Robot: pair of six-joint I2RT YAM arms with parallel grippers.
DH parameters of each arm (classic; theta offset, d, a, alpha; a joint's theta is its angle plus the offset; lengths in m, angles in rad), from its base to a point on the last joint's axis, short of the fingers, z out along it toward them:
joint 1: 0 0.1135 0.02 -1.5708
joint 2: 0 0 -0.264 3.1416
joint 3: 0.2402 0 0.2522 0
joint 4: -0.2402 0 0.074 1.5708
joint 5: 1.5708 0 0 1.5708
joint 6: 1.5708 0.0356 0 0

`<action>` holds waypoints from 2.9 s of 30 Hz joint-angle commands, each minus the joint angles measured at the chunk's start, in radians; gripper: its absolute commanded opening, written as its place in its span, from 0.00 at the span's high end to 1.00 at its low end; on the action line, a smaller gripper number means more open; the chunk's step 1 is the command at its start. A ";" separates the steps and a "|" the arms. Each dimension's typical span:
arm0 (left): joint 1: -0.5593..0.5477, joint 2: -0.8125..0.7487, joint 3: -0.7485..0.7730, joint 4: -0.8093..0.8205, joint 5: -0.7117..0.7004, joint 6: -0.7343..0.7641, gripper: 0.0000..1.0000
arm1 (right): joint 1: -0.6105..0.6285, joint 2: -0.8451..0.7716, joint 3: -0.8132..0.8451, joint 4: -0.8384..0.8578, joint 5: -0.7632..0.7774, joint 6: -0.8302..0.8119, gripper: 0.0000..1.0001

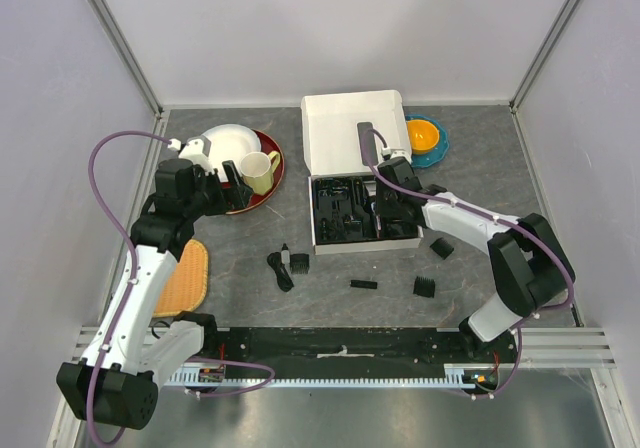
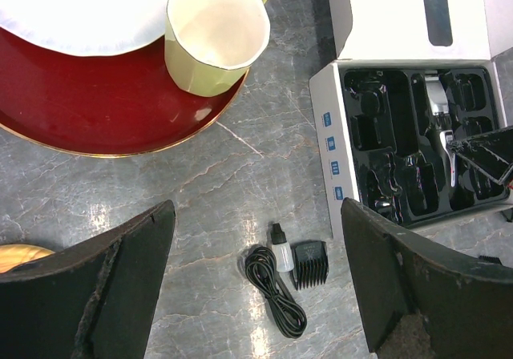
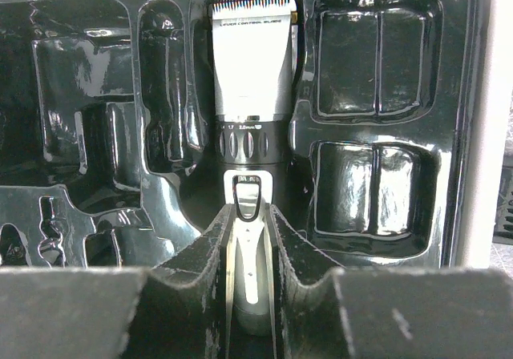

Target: Sort the hair-cutting tools

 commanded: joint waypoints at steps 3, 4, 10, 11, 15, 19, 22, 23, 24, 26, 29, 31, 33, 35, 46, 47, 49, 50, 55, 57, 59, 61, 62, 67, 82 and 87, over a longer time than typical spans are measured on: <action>0.004 -0.004 0.005 0.017 -0.010 0.025 0.10 | 0.000 -0.054 0.043 -0.032 0.014 0.011 0.68; 0.004 -0.002 0.005 0.019 -0.010 0.024 0.10 | 0.002 -0.068 0.054 -0.034 0.012 0.003 0.66; 0.004 -0.013 0.004 0.011 -0.029 -0.004 0.05 | 0.022 -0.191 0.075 -0.058 -0.072 -0.035 0.49; 0.004 -0.017 -0.004 0.010 -0.039 -0.005 0.00 | 0.029 -0.218 0.077 -0.067 -0.083 -0.041 0.45; 0.004 -0.030 -0.013 0.008 -0.078 -0.027 0.00 | 0.153 -0.285 0.066 -0.090 -0.072 -0.066 0.36; 0.004 -0.050 -0.023 0.017 -0.081 -0.051 0.02 | 0.295 -0.309 0.048 -0.089 0.023 -0.026 0.29; 0.004 -0.066 -0.026 0.025 -0.075 -0.065 0.06 | 0.368 -0.292 0.042 -0.090 0.046 0.017 0.28; 0.004 -0.071 -0.029 0.031 -0.079 -0.074 0.07 | 0.379 -0.288 0.042 -0.099 0.049 0.029 0.28; 0.004 -0.077 -0.029 0.037 -0.079 -0.079 0.07 | 0.399 -0.283 0.040 -0.109 0.052 0.049 0.28; 0.004 -0.099 -0.035 0.046 -0.070 -0.083 0.07 | 0.417 -0.276 0.040 -0.159 0.098 0.075 0.28; 0.004 -0.123 -0.055 0.063 -0.039 -0.082 0.08 | 0.450 -0.300 0.030 -0.262 0.193 0.168 0.26; 0.004 -0.129 -0.065 0.079 -0.020 -0.085 0.08 | 0.456 -0.334 -0.007 -0.306 0.225 0.260 0.24; 0.004 -0.128 -0.069 0.082 -0.009 -0.087 0.08 | 0.459 -0.357 -0.056 -0.359 0.239 0.311 0.22; 0.004 -0.123 -0.061 0.080 -0.003 -0.084 0.08 | 0.465 -0.394 -0.092 -0.385 0.241 0.354 0.18; 0.004 -0.123 -0.053 0.076 0.045 -0.047 0.09 | 0.482 -0.403 -0.165 -0.380 0.043 0.050 0.19; 0.004 -0.123 -0.053 0.076 0.047 -0.045 0.09 | 0.480 -0.388 -0.153 -0.391 0.028 0.014 0.18; 0.004 -0.123 -0.056 0.076 0.053 -0.044 0.09 | 0.480 -0.336 -0.123 -0.426 0.009 -0.078 0.19; 0.004 -0.119 -0.056 0.077 0.053 -0.042 0.09 | 0.480 -0.317 -0.116 -0.429 -0.017 -0.099 0.19; 0.004 -0.108 -0.059 0.076 0.054 -0.042 0.09 | 0.482 -0.237 -0.109 -0.402 -0.063 -0.193 0.19; 0.004 -0.097 -0.059 0.076 0.059 -0.042 0.09 | 0.480 -0.226 -0.107 -0.388 -0.095 -0.207 0.19; 0.004 -0.088 -0.058 0.076 0.071 -0.042 0.09 | 0.482 -0.202 -0.102 -0.374 -0.117 -0.224 0.19; 0.004 -0.079 -0.052 0.073 0.083 -0.041 0.09 | 0.482 -0.170 -0.099 -0.360 -0.150 -0.244 0.20; 0.006 -0.076 -0.049 0.068 0.086 -0.041 0.09 | 0.482 -0.156 -0.095 -0.357 -0.152 -0.250 0.20; 0.006 -0.090 -0.049 0.065 0.086 -0.039 0.09 | 0.482 -0.076 -0.070 -0.343 -0.166 -0.278 0.24; 0.006 -0.073 -0.039 0.059 0.102 -0.033 0.09 | 0.487 0.099 0.059 -0.388 -0.233 -0.380 0.36; 0.004 -0.080 -0.041 0.054 0.099 -0.031 0.09 | 0.485 0.099 0.051 -0.391 -0.213 -0.331 0.46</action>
